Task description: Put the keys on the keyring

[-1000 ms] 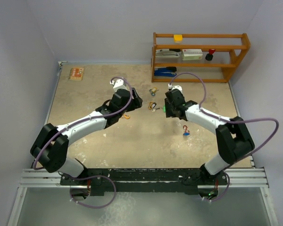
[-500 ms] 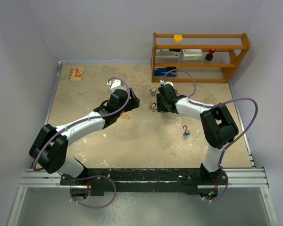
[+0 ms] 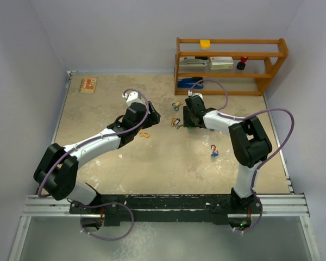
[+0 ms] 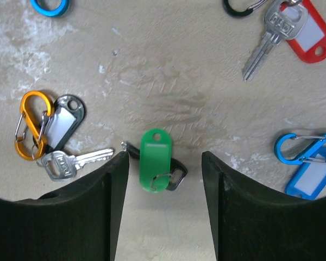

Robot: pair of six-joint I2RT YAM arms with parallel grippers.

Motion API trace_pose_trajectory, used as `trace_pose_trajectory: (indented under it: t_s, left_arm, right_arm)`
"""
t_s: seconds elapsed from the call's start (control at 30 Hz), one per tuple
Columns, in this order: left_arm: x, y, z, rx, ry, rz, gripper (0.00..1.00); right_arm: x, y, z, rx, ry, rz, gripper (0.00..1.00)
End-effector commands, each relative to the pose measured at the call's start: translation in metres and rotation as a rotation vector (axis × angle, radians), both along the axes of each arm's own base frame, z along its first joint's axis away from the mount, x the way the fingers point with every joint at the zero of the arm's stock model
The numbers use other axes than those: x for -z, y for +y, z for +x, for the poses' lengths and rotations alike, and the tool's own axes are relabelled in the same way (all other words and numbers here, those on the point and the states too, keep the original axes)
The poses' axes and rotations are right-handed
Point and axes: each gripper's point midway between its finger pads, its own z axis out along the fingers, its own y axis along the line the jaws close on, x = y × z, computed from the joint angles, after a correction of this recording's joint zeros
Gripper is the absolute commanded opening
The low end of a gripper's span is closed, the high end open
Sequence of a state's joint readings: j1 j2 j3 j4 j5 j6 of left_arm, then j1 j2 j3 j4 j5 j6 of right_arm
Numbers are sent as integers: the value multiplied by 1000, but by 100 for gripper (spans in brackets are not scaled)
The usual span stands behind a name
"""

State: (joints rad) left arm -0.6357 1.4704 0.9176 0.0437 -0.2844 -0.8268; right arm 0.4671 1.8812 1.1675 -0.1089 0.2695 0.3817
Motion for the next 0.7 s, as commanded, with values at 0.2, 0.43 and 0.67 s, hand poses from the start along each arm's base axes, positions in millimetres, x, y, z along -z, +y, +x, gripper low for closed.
trace_pose_trajectory:
  t_s: [0.2, 0.43, 0.67]
  left_arm:
    - [-13, 0, 6, 1, -47, -26, 64]
    - [-12, 2, 7, -3, -44, -24, 64]
    - [-10, 2, 6, -3, -40, -23, 64]
  right_arm:
    - [6, 11, 15, -39, 3, 29, 56]
    - [11, 10, 10, -40, 26, 30, 40]
    - [7, 4, 7, -26, 10, 17, 26]
